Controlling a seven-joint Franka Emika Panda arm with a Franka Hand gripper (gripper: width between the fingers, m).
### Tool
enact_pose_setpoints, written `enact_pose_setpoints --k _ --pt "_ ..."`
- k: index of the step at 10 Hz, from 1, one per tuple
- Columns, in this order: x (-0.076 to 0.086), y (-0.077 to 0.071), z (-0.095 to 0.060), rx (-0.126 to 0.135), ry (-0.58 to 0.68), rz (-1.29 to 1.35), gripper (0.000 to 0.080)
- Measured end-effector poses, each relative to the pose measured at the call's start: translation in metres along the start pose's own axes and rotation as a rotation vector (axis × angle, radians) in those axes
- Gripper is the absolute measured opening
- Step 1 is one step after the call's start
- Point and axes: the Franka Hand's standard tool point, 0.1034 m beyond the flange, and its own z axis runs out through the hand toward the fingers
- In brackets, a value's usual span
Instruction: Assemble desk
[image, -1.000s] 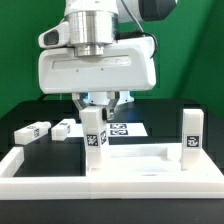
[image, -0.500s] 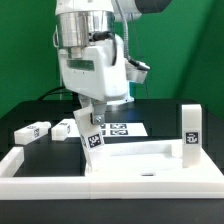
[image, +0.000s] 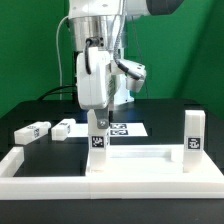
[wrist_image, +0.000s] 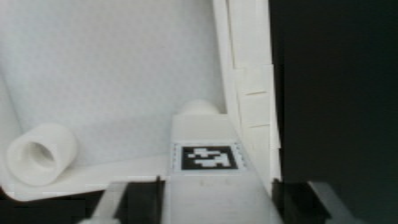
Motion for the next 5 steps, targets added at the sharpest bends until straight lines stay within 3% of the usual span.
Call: enact_pose_setpoints --k 1,2,3,4,5 --pt "0.000 0.000 0.000 0.000 0.001 -0.028 0.0380" --pt "0.002 0.000 -0.001 0.005 0.005 -0.115 0.0517" --pt "0.005 0.008 -0.005 0.014 0.017 -0.306 0.0517" --pt "0.003 0.013 -0.009 0.015 0.042 -0.498 0.0621" --pt "0.001 0.016 -0.008 0.022 0.050 -0.619 0.0641"
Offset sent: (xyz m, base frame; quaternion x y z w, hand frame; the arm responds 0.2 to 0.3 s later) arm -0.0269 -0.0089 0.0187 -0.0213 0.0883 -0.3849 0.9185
